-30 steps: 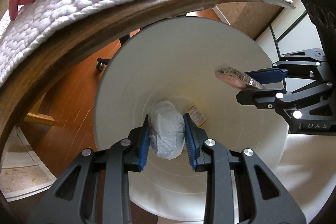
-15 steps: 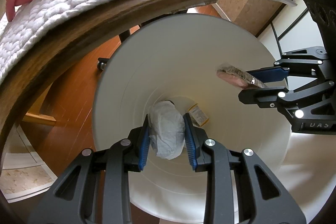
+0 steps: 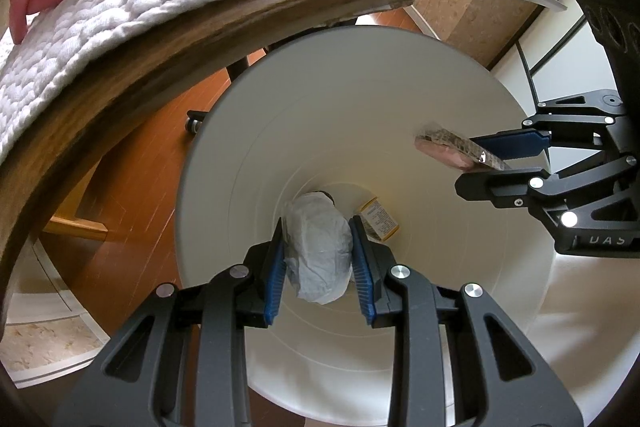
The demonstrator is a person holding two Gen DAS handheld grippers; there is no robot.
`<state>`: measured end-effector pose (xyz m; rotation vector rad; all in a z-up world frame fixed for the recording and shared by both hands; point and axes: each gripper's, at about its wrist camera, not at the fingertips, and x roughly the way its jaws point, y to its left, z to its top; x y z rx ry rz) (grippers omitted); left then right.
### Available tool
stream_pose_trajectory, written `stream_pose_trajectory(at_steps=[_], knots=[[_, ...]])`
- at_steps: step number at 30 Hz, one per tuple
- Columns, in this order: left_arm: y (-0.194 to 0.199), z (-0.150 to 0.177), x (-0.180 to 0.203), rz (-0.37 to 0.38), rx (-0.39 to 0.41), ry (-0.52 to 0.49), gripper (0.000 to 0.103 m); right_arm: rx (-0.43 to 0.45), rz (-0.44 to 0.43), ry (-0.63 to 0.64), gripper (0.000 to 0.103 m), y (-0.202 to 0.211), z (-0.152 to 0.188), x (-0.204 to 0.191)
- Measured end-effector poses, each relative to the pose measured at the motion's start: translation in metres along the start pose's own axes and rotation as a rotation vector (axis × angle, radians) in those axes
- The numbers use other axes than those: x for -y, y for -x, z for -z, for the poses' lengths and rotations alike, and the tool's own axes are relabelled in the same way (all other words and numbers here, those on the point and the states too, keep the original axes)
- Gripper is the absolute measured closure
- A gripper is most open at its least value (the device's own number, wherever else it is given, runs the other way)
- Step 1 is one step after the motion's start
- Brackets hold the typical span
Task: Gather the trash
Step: 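Lower the white bag and clear sponge bag down into the white bin, then open both tools to drop the two bags into the bin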
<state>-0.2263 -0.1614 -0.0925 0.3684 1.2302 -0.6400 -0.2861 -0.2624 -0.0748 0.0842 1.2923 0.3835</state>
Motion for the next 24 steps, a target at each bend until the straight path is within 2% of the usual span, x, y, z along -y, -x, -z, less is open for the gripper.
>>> stream_pose_trajectory(at_steps=[13,19,20,21,22,23,24], knots=[[-0.0021,0.0001,-0.0007,-0.002,-0.007,0.002,0.07,-0.003,0.002,-0.003,0.074,-0.0012,0.0013,0.0021],[-0.004,-0.0016,-0.0009,0.001,-0.012,0.003,0.063,-0.007,0.013,-0.01,0.073,-0.0026,0.0034,0.0011],[-0.0046,-0.0016,-0.0018,-0.001,-0.013,0.007,0.055,-0.008,0.01,-0.013,0.067,-0.0039,0.0022,0.0027],[-0.0047,-0.0015,-0.0024,-0.002,-0.014,0.011,0.049,-0.009,0.01,-0.015,0.054,-0.0037,0.0025,0.003],[-0.0043,-0.001,-0.0039,-0.001,-0.01,0.016,0.042,-0.006,0.013,-0.018,0.047,-0.0031,0.0021,0.003],[-0.0034,-0.0005,-0.005,0.004,-0.006,0.016,0.042,0.002,0.02,-0.022,0.04,-0.0014,0.0026,0.0033],[-0.0024,0.0,-0.0056,0.008,-0.004,0.015,0.041,0.008,0.023,-0.026,0.037,0.0005,0.0024,0.0035]])
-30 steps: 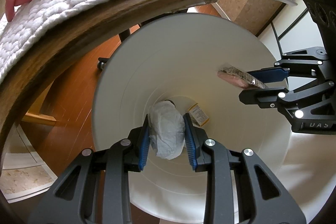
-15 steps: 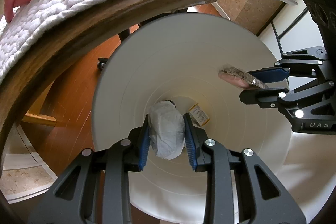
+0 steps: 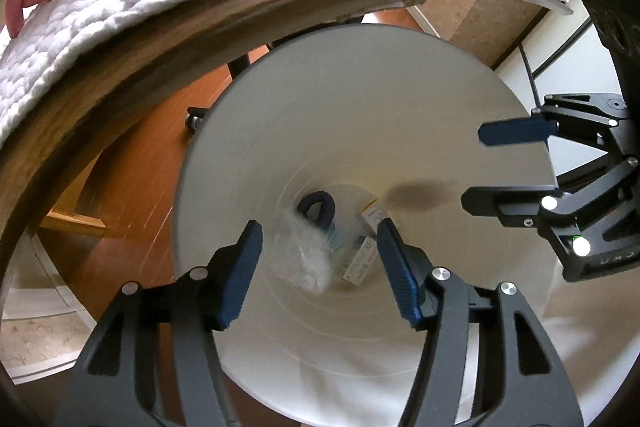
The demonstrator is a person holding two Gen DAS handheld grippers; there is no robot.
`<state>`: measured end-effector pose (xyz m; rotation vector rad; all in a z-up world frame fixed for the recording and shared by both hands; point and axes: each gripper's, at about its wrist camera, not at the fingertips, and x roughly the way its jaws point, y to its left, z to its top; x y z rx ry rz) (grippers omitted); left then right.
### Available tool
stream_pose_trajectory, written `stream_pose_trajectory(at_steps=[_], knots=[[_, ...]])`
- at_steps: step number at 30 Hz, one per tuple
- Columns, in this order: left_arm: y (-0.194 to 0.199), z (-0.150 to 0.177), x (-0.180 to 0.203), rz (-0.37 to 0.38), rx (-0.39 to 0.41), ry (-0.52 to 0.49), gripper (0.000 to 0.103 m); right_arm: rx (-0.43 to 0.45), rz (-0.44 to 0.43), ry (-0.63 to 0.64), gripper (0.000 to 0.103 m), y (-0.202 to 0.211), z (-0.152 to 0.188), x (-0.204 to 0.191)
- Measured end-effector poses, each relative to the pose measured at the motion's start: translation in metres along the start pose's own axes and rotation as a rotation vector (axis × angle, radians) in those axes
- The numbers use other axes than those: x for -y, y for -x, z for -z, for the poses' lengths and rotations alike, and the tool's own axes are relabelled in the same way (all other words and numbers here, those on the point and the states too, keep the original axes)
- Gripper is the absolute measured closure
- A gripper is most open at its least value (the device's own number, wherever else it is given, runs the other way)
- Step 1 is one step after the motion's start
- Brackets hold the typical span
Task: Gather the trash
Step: 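Open both tools to drop the two bags into the bin, then move both open tools back over the bed toward the green bottle and yellow packet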
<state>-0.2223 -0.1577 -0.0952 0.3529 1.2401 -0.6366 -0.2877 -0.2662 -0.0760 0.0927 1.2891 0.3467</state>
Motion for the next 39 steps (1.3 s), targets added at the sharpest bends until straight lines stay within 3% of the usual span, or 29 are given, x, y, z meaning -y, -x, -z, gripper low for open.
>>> stream_pose_trajectory(at_steps=[2,9,12,15,18,20,25,33,39], knots=[[0.004,0.0,0.0,-0.004,0.007,-0.004,0.035,0.013,0.005,-0.003,0.032,0.005,-0.001,0.0],[0.048,-0.001,-0.005,0.002,0.101,-0.014,0.031,0.13,0.058,0.06,0.021,0.05,-0.004,-0.008],[0.083,-0.003,-0.009,0.041,0.19,-0.014,0.025,0.21,0.068,0.082,0.015,0.078,-0.011,-0.013],[0.123,-0.006,-0.015,0.06,0.318,-0.022,0.01,0.326,0.118,0.088,0.004,0.11,-0.02,-0.015],[0.153,-0.013,-0.028,-0.017,0.433,-0.016,0.003,0.434,0.243,0.076,0.004,0.133,-0.033,-0.007],[0.159,-0.018,-0.039,-0.078,0.466,0.017,0.002,0.457,0.263,0.045,0.004,0.139,-0.039,0.007],[0.156,-0.037,-0.066,-0.045,0.464,0.106,0.002,0.462,0.249,-0.019,0.004,0.136,-0.057,0.034],[0.124,-0.066,-0.03,-0.049,0.398,0.019,0.003,0.43,0.285,-0.071,0.004,0.115,-0.107,0.063],[0.101,-0.08,-0.024,-0.006,0.35,0.002,0.019,0.394,0.298,-0.08,0.004,0.095,-0.13,0.077]])
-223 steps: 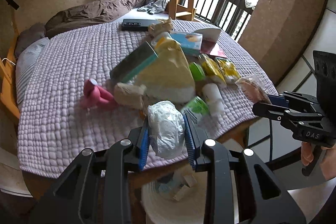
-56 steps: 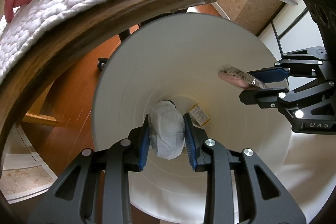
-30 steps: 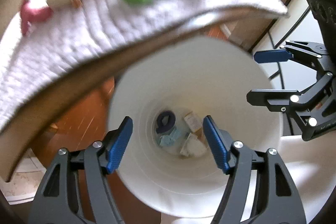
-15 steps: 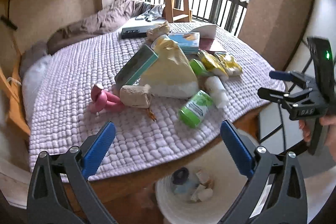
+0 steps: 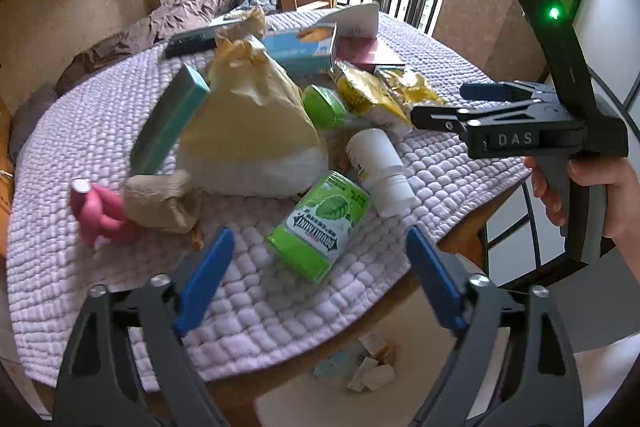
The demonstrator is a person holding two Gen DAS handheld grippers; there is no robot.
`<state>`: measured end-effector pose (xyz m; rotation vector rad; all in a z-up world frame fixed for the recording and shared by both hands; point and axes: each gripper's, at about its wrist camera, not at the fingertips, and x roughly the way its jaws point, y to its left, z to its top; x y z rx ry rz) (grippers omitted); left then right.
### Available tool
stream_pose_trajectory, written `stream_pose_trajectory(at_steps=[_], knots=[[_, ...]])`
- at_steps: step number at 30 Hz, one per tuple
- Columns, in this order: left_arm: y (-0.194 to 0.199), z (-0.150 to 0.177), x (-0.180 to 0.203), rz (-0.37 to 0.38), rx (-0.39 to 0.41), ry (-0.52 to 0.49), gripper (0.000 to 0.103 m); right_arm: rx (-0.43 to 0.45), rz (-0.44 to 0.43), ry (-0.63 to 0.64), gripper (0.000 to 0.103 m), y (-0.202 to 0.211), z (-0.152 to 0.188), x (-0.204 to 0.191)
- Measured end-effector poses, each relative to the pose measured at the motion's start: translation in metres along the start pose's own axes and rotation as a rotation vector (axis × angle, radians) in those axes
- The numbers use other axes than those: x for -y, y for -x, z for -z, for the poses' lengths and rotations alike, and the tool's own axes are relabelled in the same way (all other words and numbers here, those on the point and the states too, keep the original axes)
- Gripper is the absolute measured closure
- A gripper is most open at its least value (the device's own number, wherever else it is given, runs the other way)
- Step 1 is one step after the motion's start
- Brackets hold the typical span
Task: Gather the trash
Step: 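Move both open tools back over the bed toward the green bottle and yellow packet, then grasp the green Doublemint bottle with the left tool while the right tool grasps the yellow snack packet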
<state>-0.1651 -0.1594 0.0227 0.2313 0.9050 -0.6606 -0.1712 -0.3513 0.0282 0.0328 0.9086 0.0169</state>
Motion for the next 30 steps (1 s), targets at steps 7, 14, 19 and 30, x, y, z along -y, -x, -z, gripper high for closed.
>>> stream_pose_trajectory(at_steps=[7,14,19,30], knots=[[-0.017,-0.002,0.003,0.012,-0.03,-0.006,0.045,-0.014,-0.031,-0.043,0.004,-0.021,-0.015,0.011],[-0.015,-0.004,0.009,0.01,-0.031,-0.064,0.047,-0.022,-0.065,-0.038,0.011,-0.032,-0.026,0.012],[-0.014,-0.004,0.01,0.008,-0.031,-0.082,0.049,-0.048,-0.058,-0.059,0.024,-0.035,-0.025,0.022],[-0.023,-0.014,0.016,-0.001,-0.039,-0.125,0.047,-0.057,0.004,0.012,0.029,-0.041,-0.027,0.003]])
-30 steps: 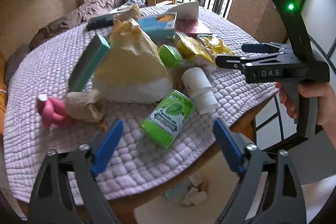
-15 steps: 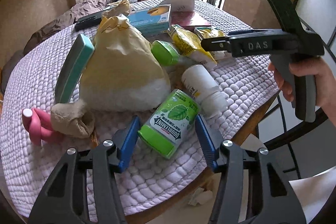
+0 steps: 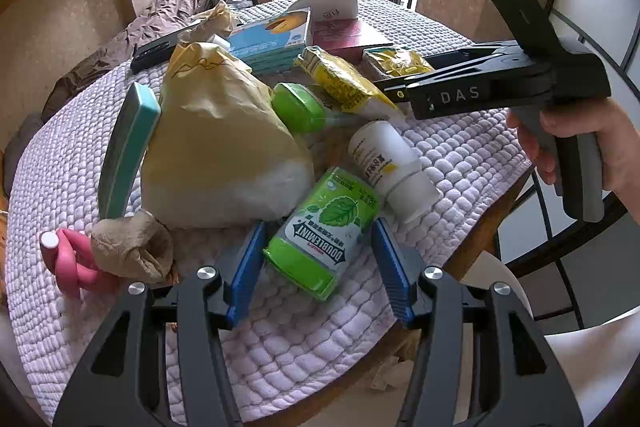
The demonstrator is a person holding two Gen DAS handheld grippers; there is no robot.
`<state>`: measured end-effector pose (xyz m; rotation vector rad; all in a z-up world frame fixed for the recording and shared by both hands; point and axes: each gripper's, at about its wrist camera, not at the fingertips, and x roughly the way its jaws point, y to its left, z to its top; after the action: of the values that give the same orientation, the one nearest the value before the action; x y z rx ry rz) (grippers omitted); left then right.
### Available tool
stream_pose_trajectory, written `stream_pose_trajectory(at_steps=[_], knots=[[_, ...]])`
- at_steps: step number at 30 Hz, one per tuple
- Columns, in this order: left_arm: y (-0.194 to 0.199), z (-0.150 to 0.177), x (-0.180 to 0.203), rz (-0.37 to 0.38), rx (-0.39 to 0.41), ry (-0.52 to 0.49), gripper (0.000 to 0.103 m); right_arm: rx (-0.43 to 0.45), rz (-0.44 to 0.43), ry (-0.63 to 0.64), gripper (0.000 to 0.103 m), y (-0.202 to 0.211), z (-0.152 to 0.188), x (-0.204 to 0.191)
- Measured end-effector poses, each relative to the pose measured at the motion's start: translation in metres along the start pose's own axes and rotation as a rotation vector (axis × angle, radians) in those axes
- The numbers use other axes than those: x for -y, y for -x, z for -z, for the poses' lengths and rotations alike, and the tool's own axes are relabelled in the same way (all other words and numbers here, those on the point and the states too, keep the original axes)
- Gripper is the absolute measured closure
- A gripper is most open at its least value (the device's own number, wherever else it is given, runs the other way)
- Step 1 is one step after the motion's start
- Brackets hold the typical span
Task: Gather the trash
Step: 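Grasp the green Doublemint bottle with the left tool while the right tool grasps the yellow snack packet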
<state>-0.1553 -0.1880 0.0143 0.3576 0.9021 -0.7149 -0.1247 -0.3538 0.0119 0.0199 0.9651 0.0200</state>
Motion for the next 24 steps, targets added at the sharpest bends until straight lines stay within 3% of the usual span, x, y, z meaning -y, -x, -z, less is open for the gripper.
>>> stream_pose_trajectory(at_steps=[3,6,11,24], knots=[[0.0,0.0,0.001,-0.007,0.001,-0.009,0.047,0.002,0.006,0.014,0.042,0.003,0.001,0.0],[-0.002,0.0,0.006,-0.036,-0.007,-0.049,0.047,0.005,-0.006,0.017,0.047,0.007,0.003,0.002],[0.001,0.001,0.003,-0.003,0.005,-0.041,0.053,0.031,-0.026,0.017,0.049,0.019,0.008,0.006],[0.021,0.015,-0.005,0.021,0.017,0.007,0.058,0.06,-0.077,-0.019,0.05,0.053,0.026,0.01]])
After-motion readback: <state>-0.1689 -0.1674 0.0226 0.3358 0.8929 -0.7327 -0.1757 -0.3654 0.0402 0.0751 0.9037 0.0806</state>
